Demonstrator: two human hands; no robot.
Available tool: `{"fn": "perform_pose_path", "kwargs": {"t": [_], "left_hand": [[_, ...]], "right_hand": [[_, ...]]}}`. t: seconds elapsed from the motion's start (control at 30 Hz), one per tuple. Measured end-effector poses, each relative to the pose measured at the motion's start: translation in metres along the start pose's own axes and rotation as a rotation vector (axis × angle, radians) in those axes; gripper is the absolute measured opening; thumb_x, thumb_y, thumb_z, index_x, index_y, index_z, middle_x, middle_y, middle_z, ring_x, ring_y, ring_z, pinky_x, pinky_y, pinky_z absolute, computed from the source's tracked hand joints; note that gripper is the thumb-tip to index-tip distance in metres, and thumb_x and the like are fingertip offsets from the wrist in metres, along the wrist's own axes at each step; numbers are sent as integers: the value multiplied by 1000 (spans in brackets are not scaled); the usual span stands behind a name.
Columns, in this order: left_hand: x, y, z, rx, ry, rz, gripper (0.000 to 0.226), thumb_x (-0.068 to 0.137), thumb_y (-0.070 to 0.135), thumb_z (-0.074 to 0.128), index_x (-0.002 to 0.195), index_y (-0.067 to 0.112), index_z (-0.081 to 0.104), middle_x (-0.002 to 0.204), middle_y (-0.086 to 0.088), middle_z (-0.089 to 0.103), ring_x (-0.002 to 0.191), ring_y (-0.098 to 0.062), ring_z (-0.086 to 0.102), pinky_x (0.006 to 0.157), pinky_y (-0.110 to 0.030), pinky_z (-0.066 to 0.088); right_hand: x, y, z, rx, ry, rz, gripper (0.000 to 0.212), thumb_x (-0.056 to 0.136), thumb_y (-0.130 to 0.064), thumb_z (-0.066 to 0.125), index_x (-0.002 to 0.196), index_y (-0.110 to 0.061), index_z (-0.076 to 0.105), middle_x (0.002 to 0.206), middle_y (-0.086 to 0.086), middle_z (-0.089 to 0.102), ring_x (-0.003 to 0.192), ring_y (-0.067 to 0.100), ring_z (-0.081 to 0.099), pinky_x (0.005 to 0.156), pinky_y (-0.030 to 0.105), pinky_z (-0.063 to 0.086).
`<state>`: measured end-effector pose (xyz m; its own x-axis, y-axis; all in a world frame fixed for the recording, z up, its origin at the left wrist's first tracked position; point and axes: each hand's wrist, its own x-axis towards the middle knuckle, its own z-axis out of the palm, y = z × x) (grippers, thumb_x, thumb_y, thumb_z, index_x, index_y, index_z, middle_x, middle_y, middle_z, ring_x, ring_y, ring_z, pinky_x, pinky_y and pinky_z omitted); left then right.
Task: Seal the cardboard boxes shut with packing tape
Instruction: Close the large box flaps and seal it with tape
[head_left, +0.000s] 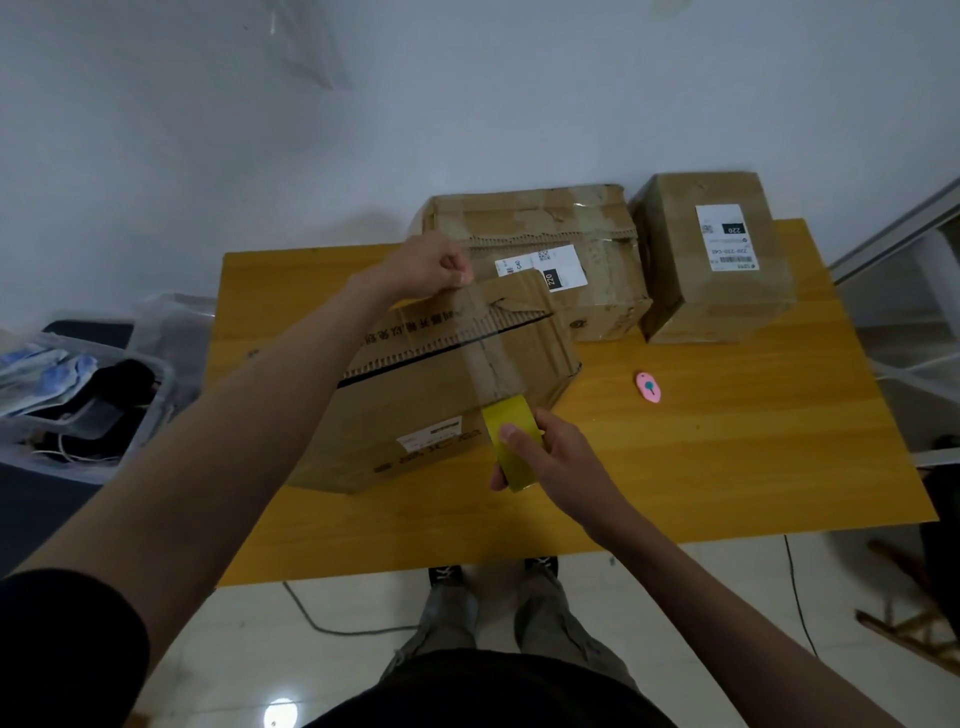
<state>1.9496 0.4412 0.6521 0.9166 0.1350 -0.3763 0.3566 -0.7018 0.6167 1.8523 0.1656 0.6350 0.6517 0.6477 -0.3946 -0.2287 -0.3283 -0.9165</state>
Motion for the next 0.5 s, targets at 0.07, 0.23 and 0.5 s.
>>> {"fn": "perform_pose_path", "kwargs": {"t": [0.07, 0.23, 0.5], "left_hand": [[-3, -3, 5, -131, -80, -80, 19, 102, 16, 58, 86, 15, 68, 88, 7, 62, 83, -7, 55, 67, -23, 38], [-12, -6, 14, -321, -122, -159, 21, 103, 21, 56, 110, 13, 74, 108, 4, 68, 96, -9, 59, 80, -30, 43], [-35, -2, 30, 96, 416, 180, 37, 106, 26, 49, 140, 18, 59, 140, -2, 53, 119, -17, 57, 102, -30, 47]], "right_hand": [[0, 2, 1, 4, -14, 11, 21, 105, -25, 50, 107, -8, 61, 78, 14, 74, 78, 25, 73, 78, 40, 57], [1, 5, 1, 26, -11, 16, 21, 106, -24, 48, 107, -7, 60, 78, 15, 73, 77, 26, 72, 76, 35, 56], [1, 6, 1, 95, -33, 31, 21, 106, -24, 48, 110, -7, 59, 80, 17, 73, 78, 31, 71, 74, 33, 56]]}}
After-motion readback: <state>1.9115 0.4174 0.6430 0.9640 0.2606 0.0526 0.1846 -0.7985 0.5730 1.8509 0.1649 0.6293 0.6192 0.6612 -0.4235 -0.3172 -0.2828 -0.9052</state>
